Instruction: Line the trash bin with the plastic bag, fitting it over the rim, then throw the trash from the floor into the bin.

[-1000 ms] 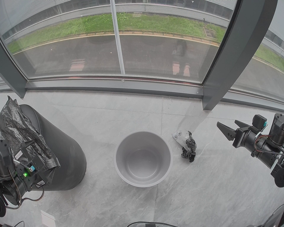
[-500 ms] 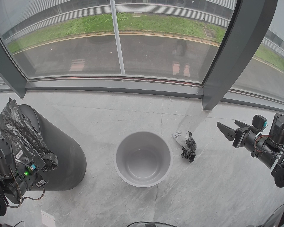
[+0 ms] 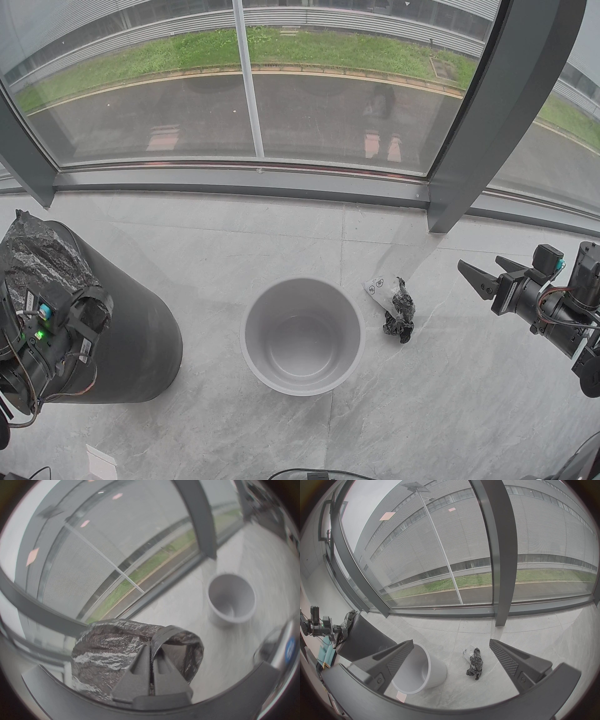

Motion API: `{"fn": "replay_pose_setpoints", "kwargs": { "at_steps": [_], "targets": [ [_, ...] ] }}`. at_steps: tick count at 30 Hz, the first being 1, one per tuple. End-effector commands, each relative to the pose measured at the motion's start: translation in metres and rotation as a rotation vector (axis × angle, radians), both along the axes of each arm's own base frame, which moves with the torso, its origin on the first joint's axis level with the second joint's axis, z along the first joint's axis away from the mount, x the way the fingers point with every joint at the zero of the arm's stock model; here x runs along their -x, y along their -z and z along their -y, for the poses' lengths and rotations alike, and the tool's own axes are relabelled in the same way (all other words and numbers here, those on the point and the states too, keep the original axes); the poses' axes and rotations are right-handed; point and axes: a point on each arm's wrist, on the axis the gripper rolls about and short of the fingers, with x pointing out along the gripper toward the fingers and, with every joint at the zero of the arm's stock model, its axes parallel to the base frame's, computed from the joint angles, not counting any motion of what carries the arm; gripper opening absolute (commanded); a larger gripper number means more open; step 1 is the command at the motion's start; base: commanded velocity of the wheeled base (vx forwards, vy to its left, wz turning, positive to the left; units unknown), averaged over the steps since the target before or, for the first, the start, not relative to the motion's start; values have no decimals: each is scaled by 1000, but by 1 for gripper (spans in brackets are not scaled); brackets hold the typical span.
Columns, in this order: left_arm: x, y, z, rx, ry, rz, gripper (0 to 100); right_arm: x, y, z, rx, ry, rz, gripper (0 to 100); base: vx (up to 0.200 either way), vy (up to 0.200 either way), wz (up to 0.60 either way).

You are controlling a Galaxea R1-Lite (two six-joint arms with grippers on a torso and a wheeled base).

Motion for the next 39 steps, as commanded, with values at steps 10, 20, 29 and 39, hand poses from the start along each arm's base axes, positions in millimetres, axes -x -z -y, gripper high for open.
{"fn": "replay_pose_setpoints", "kwargs": {
  "at_steps": [10, 20, 29, 39],
  "targets": [
    [-3, -64, 14, 1190, 77, 224, 0, 5, 12, -5, 12, -26, -53, 100, 0, 0, 0],
    [21, -69, 12, 1587, 272, 33, 0, 18, 26, -34, -36, -155, -142, 100, 0, 0, 0],
    [36, -73, 10, 1746, 313, -177, 0, 26, 24, -50, -34, -206, -129, 100, 0, 0, 0],
    [36, -109, 15, 1893, 529, -405, 0, 48, 18, -96, -92, -416, -87, 100, 0, 0, 0]
  ]
}}
